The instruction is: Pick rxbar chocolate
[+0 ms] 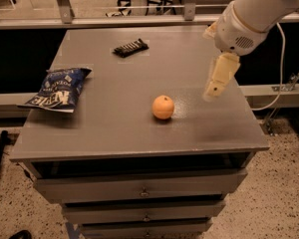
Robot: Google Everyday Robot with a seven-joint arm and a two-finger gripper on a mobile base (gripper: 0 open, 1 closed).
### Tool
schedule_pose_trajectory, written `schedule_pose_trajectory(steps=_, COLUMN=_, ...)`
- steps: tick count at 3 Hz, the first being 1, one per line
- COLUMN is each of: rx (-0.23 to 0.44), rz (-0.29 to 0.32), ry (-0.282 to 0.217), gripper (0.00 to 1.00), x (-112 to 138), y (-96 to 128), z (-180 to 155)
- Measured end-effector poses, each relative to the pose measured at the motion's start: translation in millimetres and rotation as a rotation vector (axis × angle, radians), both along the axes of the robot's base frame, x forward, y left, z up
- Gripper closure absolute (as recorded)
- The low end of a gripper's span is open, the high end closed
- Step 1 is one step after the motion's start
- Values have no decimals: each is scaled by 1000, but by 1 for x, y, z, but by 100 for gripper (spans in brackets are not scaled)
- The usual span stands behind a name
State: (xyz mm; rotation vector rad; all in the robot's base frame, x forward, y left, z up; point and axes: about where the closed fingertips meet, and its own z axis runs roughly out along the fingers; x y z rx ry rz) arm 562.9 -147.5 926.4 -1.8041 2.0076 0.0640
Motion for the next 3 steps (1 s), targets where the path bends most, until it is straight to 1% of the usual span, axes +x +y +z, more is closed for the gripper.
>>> schedule_pose_trajectory(steps=1, rx=98, rz=27, ry=-12, gripper=0, x=56, y=31, z=-16)
schedule_pose_trajectory(steps=2, rx=135, rz=31, ry=-15, gripper=0, x=77, y=40, z=-22)
schedule_pose_trajectory(steps=3, rx=135, rz=31, ry=-15, gripper=0, x=77, y=40, z=-22)
